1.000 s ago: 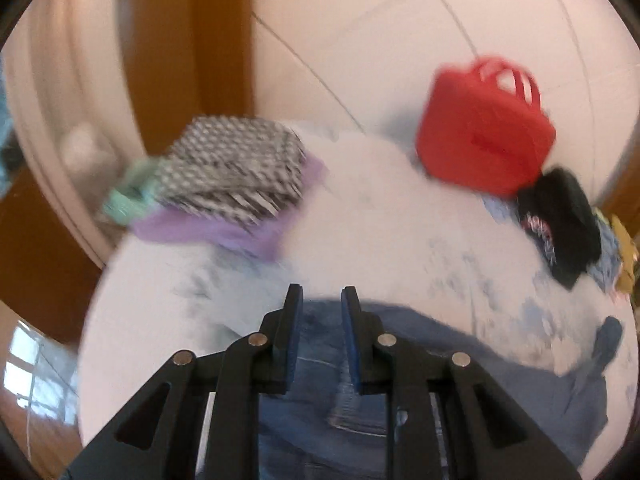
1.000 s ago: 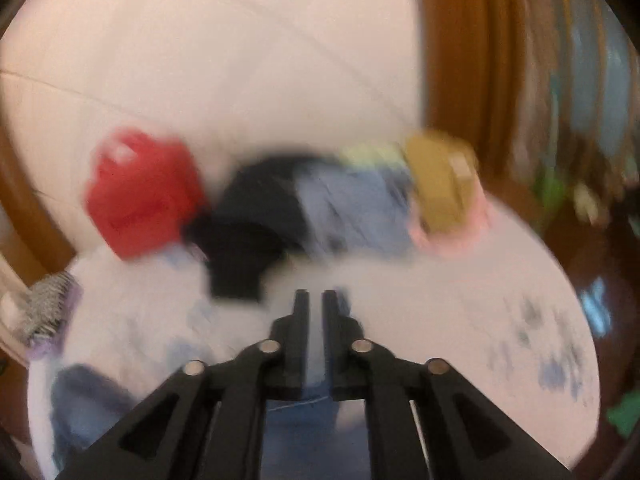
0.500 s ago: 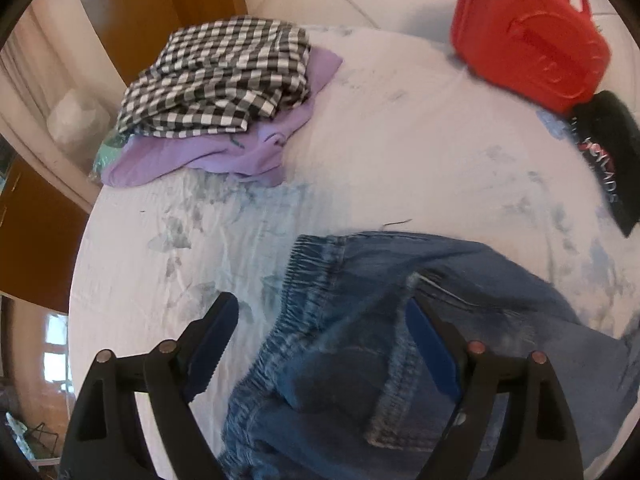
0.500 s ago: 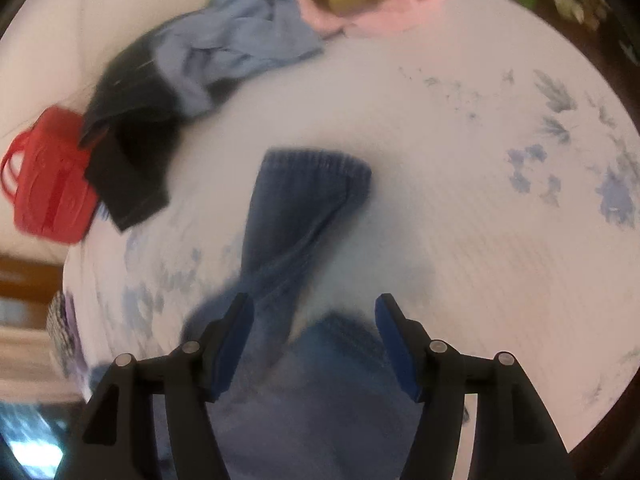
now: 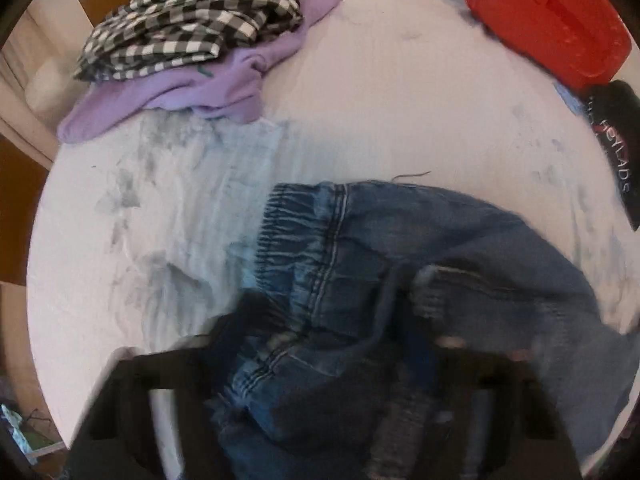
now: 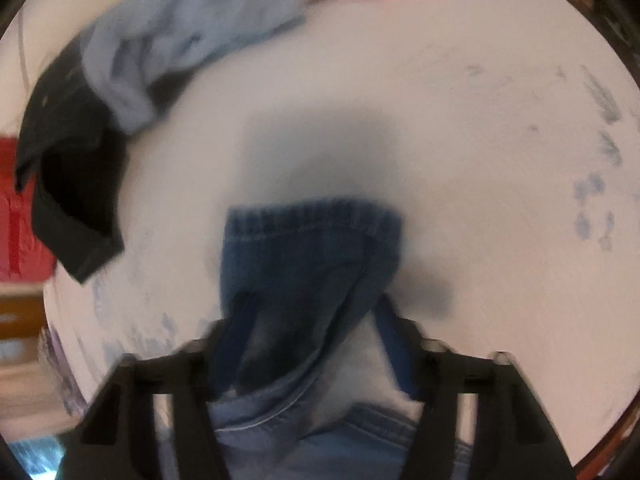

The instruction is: Fold clothes

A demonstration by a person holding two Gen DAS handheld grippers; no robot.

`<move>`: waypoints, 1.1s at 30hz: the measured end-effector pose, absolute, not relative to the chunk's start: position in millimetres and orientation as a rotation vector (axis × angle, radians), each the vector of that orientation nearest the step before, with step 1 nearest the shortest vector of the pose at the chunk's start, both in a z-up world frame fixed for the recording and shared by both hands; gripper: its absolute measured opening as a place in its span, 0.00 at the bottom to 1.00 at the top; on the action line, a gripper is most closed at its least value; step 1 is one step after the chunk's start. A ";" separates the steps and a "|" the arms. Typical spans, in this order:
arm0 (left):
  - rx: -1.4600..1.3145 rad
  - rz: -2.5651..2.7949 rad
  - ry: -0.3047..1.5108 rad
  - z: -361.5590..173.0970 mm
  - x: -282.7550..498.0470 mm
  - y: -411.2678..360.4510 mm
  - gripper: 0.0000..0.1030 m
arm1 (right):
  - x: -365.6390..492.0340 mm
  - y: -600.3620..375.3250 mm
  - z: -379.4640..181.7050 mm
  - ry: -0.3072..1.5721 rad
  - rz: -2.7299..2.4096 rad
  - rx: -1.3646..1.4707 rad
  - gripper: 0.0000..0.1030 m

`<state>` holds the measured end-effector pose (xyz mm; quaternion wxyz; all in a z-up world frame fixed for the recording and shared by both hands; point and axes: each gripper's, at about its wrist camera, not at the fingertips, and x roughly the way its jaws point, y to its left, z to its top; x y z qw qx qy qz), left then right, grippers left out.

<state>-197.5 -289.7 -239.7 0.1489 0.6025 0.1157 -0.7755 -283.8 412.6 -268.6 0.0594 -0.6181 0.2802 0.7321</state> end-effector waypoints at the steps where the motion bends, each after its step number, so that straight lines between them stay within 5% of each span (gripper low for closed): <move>1: 1.739 -2.219 0.299 -233.2 -199.5 -284.5 0.22 | -285.5 408.0 -258.9 0.843 2.271 -1.856 0.04; 5: 1.520 -2.344 0.338 -169.1 -199.6 -282.6 0.18 | -290.8 393.5 -214.3 0.850 2.500 -1.752 0.04; 10: 1.221 -2.461 0.452 -101.9 -185.8 -305.8 0.18 | -276.0 430.3 -116.3 1.095 2.795 -1.337 0.04; 12: 1.290 -2.433 0.478 -110.7 -194.8 -310.6 0.27 | -271.5 442.7 -111.0 1.120 2.802 -1.317 0.07; 14: 1.372 -2.394 0.462 -127.0 -204.6 -312.0 0.61 | -275.0 445.2 -127.4 1.090 2.716 -1.395 0.20; 16: 1.378 -2.350 0.414 -138.2 -205.6 -311.7 0.82 | -273.7 447.9 -152.1 1.053 2.601 -1.480 0.35; 33: 1.530 -2.210 0.294 -220.3 -82.3 -310.5 0.83 | -102.9 462.5 -223.9 0.849 2.398 -1.679 0.59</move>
